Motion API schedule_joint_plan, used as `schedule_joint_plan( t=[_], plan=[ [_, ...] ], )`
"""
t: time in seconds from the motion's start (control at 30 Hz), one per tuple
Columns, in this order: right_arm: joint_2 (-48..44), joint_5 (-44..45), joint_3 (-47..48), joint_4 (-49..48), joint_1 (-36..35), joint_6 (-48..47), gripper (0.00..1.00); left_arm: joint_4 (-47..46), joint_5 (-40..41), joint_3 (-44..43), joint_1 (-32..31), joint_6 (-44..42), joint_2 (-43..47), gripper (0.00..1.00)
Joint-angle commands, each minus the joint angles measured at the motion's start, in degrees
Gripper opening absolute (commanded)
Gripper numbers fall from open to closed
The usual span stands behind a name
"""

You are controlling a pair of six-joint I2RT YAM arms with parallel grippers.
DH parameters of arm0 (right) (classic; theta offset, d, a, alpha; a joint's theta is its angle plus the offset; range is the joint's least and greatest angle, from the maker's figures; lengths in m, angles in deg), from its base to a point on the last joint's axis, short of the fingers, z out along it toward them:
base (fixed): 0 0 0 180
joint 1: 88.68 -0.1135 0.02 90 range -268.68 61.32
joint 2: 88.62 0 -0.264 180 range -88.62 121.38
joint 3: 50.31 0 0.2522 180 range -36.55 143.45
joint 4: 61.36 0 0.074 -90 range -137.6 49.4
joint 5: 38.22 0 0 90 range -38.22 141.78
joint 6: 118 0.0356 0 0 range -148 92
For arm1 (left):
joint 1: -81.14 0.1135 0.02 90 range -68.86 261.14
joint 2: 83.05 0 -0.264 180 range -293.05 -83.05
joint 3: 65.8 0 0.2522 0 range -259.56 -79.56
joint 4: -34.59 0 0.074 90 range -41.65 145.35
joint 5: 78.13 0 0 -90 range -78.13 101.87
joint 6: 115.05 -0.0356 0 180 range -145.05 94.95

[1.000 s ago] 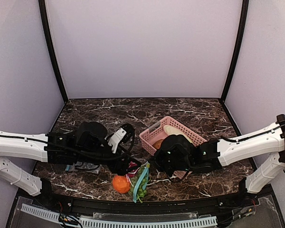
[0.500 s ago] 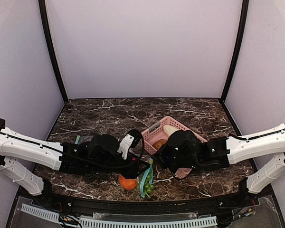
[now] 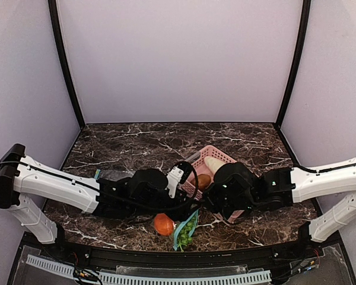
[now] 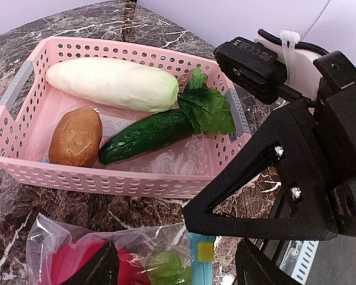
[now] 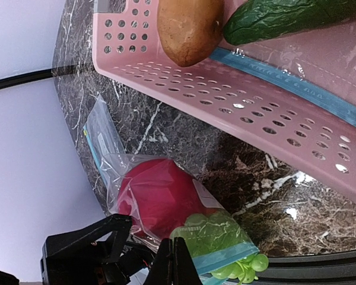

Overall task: Place the food in the zip-top bag and seal the zipper
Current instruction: Pass from the right arm to the left

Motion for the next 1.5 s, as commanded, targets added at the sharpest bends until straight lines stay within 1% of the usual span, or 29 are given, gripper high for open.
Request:
schedule_joint_plan(
  t=[0.0, 0.07, 0.2, 0.27, 0.37, 0.5, 0.53, 0.57, 0.63, 0.7, 0.8, 1.07, 1.2, 1.23, 1.27, 1.3, 1.37, 1.47],
  plan=[
    [-1.1, 0.2, 3.2, 6.5, 0.4, 3.4, 0.0, -2.2, 1.7, -2.5, -0.2, -3.1, -2.6, 0.67],
    [-1.2, 0.4, 4.0, 8.1, 0.4, 3.9, 0.0, -2.9, 1.5, -3.0, -0.2, -3.9, -3.5, 0.65],
    [-1.2, 0.1, 4.3, 8.4, 0.5, 4.2, 0.0, -4.4, 2.4, -2.9, -0.2, -5.8, -4.3, 0.62],
    [-0.9, 0.0, 4.5, 8.7, 0.4, 4.2, 0.0, -4.5, 3.5, -3.2, -0.2, -7.0, -4.7, 0.6],
    [-0.5, -0.2, 4.4, 8.7, 0.5, 5.0, 0.0, -4.4, 5.2, -3.7, -0.2, -8.9, -5.5, 0.53],
    [-0.2, -0.9, 4.4, 9.0, 0.5, 6.0, 0.0, -5.3, 6.6, -4.0, -0.2, -10.7, -6.4, 0.5],
    [-0.1, -1.1, 4.4, 9.2, 0.5, 6.3, 0.0, -5.4, 6.3, -4.3, -0.2, -11.1, -6.6, 0.51],
    [-0.2, -1.2, 4.4, 9.4, 0.5, 6.7, 0.0, -5.4, 5.9, -4.5, -0.2, -12.1, -7.1, 0.54],
    [-0.1, -1.1, 4.7, 10.0, 0.6, 7.5, 0.0, -5.4, 4.8, -4.9, -0.2, -13.3, -7.7, 0.58],
    [0.1, -1.0, 5.1, 10.4, 0.6, 7.8, 0.0, -5.7, 4.1, -4.7, -0.2, -13.7, -8.0, 0.59],
    [0.4, -1.0, 5.8, 10.9, 0.7, 7.8, 0.0, -6.7, 3.8, -3.9, -0.2, -14.2, -8.0, 0.63],
    [0.9, -0.9, 7.1, 11.6, 0.9, 8.1, 0.0, -7.6, 3.3, -3.4, -0.2, -15.5, -8.1, 0.69],
    [1.4, -1.0, 7.7, 11.8, 0.9, 7.9, 0.0, -7.7, 3.7, -3.6, -0.2, -15.8, -8.4, 0.7],
    [1.5, -1.2, 7.8, 11.7, 0.9, 8.0, 0.0, -7.4, 4.1, -3.8, -0.2, -15.8, -8.5, 0.69],
    [1.7, -1.2, 7.9, 11.7, 0.9, 7.9, 0.0, -7.3, 4.4, -3.9, -0.3, -15.8, -8.6, 0.66],
    [1.7, -1.2, 8.1, 11.8, 0.9, 7.9, 0.0, -7.0, 5.2, -4.1, -0.3, -15.8, -8.7, 0.6],
    [1.9, -1.4, 8.3, 11.7, 0.9, 7.7, 0.0, -6.7, 6.5, -4.1, -0.3, -15.6, -8.7, 0.52],
    [2.0, -1.4, 8.3, 11.7, 0.9, 7.8, 0.0, -6.3, 7.7, -4.2, -0.5, -16.0, -8.6, 0.47]
  ],
)
